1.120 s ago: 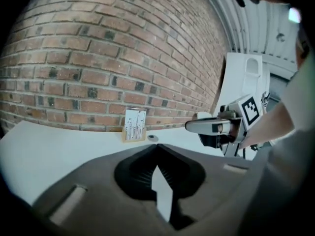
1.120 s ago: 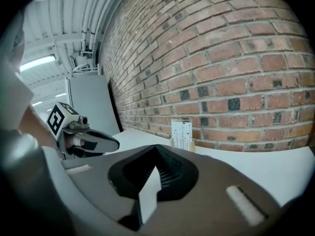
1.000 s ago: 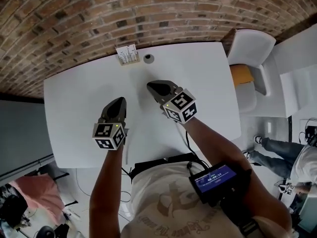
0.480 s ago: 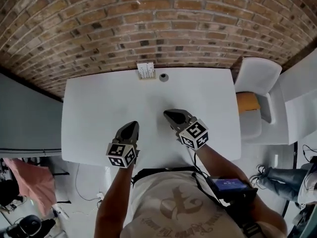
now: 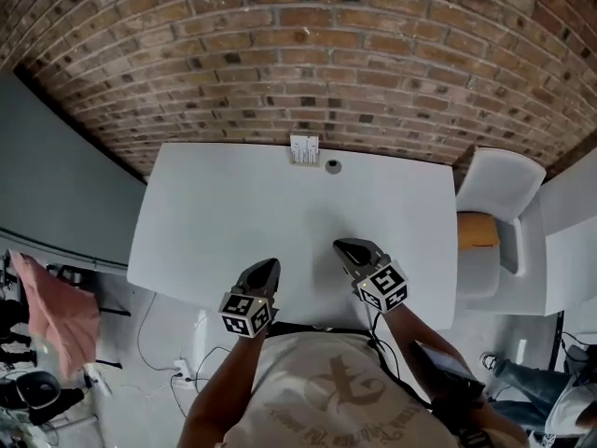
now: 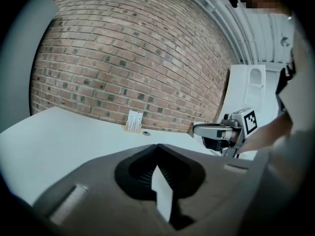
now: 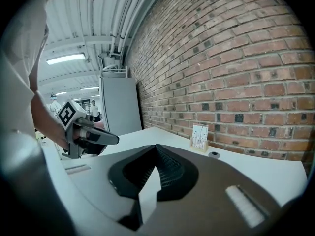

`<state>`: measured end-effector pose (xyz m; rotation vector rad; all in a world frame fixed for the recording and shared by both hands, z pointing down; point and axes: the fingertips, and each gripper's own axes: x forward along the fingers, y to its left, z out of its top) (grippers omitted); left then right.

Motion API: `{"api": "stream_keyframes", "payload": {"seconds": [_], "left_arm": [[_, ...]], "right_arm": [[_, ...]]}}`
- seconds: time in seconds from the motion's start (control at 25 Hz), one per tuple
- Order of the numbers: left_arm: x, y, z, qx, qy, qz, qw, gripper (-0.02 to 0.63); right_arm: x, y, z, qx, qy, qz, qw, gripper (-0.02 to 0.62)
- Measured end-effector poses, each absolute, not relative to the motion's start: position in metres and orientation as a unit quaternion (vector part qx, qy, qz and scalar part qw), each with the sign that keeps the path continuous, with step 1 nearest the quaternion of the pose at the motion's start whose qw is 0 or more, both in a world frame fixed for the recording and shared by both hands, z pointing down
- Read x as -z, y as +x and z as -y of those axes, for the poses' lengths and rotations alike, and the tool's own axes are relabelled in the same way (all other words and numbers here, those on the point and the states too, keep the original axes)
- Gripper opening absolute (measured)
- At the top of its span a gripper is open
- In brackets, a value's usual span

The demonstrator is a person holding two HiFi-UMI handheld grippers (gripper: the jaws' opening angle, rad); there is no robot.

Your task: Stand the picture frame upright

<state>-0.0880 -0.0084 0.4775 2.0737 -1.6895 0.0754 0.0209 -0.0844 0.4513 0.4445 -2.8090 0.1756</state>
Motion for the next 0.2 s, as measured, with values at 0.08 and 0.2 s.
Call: {"api": "stream_keyframes", "payload": {"seconds": [0.08, 0.2], "left_arm": [[-0.467, -0.088, -0.002, -0.037, 0.754, 0.615, 0.228, 0.003], [-0.444, -0.085, -0.021, -0.057, 0.753, 0.614, 0.227, 0.003]], "right_arm": [[-0.449, 0.021, 0.072, -0.078, 0.154, 0.975, 0.137, 0.008], [-0.44, 0.022, 0.05, -0.116, 0.152, 0.974, 0.124, 0.008]]}}
